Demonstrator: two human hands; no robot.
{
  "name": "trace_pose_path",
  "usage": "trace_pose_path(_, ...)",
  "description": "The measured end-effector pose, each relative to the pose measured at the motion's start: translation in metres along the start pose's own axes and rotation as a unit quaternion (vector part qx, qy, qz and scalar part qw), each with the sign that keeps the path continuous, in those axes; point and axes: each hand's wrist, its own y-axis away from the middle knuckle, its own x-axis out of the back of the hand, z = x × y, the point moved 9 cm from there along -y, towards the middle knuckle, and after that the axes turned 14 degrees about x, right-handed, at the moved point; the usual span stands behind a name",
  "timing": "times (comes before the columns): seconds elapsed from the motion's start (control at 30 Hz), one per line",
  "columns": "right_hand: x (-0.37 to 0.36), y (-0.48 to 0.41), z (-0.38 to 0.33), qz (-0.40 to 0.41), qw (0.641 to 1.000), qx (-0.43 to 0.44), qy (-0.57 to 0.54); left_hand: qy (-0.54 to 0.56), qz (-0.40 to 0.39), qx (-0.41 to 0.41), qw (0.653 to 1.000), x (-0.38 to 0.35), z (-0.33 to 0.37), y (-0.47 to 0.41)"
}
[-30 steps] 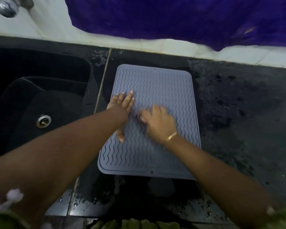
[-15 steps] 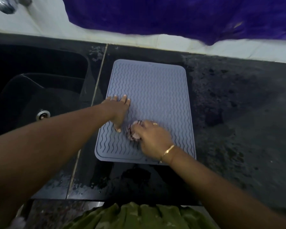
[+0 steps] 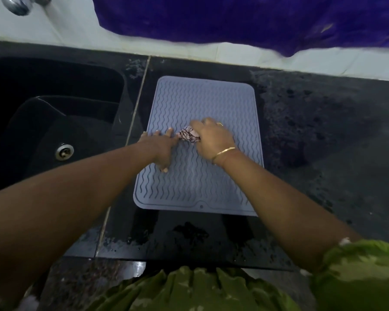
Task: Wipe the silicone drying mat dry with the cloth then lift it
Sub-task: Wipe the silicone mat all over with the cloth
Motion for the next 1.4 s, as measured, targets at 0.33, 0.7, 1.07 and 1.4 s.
trace_pose_path(0.33, -0.018, 0.084, -0.064, -0.058, 0.995, 0.085, -0.004, -0.007, -0.013, 0.009, 1.000, -0.003, 0.002, -0.002)
trace_pose_path(0.7, 0.004, 0.015, -0.001, -0.005, 0.999, 0.007, 0.040, -0.024, -0.015, -0.008, 1.000, -0.001, 0.002, -0.003)
trace_pose_path(1.07, -0.016, 0.109, -0.091, -0.035, 0.984, 0.169, 0.032, -0.014, -0.040, -0.001, 0.999, -0.003, 0.009, 0.004)
trace_pose_path(1.4, 0.008, 0.014, -0.001, -0.015, 0.996, 0.004, 0.092, -0.018, -0.045, 0.000, 0.999, -0.003, 0.008, 0.004)
